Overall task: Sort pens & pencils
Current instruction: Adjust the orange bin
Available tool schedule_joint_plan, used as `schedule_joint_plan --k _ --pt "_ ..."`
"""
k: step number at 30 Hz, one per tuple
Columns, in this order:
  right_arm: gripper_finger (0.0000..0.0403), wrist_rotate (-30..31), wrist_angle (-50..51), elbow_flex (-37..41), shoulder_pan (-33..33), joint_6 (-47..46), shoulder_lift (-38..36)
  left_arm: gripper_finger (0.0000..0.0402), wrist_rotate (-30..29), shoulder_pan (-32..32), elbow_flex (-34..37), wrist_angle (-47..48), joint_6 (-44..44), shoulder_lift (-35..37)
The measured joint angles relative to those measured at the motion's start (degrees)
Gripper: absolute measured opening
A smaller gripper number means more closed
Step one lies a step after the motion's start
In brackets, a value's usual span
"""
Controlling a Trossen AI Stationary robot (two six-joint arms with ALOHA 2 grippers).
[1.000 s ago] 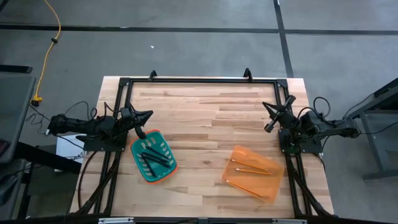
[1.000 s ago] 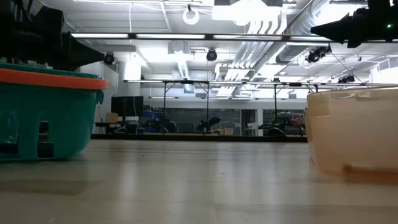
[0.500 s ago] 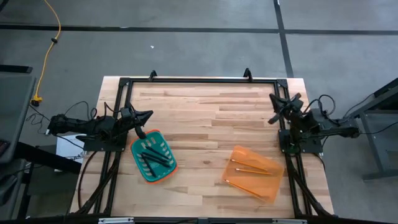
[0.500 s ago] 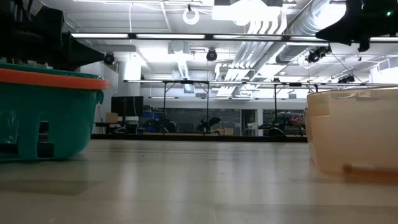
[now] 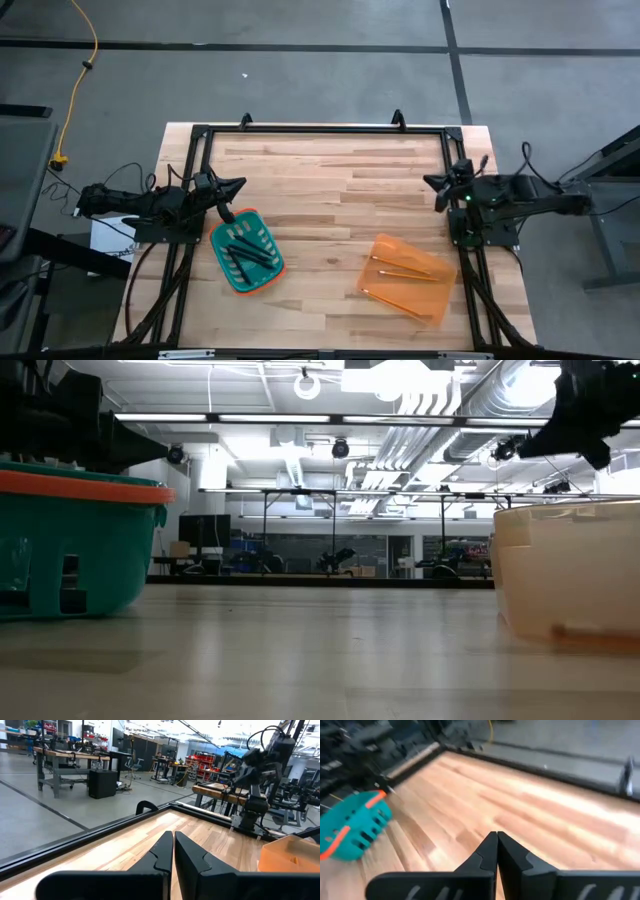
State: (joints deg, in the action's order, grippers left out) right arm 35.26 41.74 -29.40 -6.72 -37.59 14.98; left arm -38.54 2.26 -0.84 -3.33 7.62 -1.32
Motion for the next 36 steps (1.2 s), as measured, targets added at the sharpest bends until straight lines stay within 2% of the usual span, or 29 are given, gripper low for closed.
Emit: schedule_joint_plan --k 7,15,21,29,36 --pt "0.0 -1.0 3.3 -0.1 0.0 -7.3 1.9 0.0006 0.0 0.0 0.0 0.0 0.0 0.0" --pt "0.0 -4.1 5.4 -0.1 0.0 -7.6 1.9 0.0005 0.0 0.0 0.0 0.0 0.0 0.0" --pt "0.0 -12.7 9.6 -0.1 0.0 -12.0 4.4 0.0005 0.0 0.0 0.0 0.0 0.0 0.0" --pt "0.0003 -20.2 13.3 -0.1 0.0 -12.5 12.4 0.0005 0.0 0.0 0.0 0.0 0.0 0.0" --pt "0.004 -26.1 13.7 -0.1 1.4 -11.9 20.7 0.0006 0.0 0.0 0.0 0.0 0.0 0.0"
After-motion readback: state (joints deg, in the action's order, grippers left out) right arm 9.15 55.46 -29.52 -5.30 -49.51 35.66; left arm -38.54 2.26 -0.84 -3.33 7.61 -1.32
